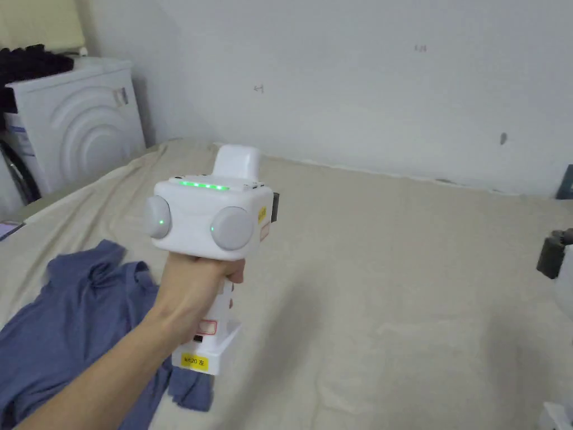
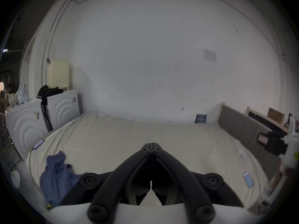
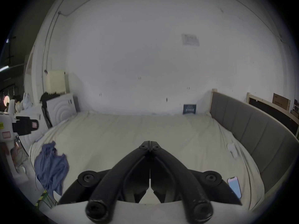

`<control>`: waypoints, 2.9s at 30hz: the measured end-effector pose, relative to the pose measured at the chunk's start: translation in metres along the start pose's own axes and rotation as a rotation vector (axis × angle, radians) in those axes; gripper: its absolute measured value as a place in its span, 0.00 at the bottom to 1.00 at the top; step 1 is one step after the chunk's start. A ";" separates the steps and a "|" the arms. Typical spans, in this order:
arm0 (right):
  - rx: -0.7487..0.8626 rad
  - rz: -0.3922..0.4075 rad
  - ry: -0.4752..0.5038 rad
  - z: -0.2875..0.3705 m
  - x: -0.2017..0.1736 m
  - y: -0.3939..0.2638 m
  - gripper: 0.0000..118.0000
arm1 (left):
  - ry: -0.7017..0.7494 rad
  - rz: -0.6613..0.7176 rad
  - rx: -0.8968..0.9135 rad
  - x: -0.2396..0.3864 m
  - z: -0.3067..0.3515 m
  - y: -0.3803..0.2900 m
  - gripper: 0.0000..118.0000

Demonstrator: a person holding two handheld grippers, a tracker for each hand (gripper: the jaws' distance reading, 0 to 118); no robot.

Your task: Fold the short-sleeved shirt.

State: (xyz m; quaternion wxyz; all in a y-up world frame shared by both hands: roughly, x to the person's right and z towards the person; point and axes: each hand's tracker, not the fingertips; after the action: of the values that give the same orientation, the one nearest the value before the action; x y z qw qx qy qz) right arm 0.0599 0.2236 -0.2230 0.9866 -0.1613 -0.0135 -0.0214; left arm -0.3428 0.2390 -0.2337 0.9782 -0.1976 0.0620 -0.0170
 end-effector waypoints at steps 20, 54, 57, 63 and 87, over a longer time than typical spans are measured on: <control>-0.462 0.009 0.149 -0.071 -0.080 -0.163 0.00 | 0.054 0.085 -0.601 -0.163 -0.093 -0.225 0.95; -0.335 -0.234 -0.089 0.043 0.066 -0.157 0.00 | -0.601 -0.202 -0.470 0.354 -0.191 -0.080 0.03; -0.344 -0.236 -0.168 0.039 0.087 -0.160 0.00 | -0.719 -0.207 -0.498 0.447 -0.186 -0.090 0.03; -0.374 -0.312 -0.228 0.030 0.119 -0.172 0.00 | -0.801 -0.235 -0.515 0.532 -0.188 -0.108 0.03; -0.384 -0.274 0.038 0.034 0.019 -0.167 0.00 | -0.252 -0.159 -0.576 0.047 -0.080 -0.166 0.46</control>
State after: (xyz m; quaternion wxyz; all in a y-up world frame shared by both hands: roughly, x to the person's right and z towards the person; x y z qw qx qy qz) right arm 0.0703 0.0755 -0.1371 0.9258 -0.3421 -0.0126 -0.1603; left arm -0.3080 0.0522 -0.2479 0.8776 -0.4711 -0.0728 -0.0508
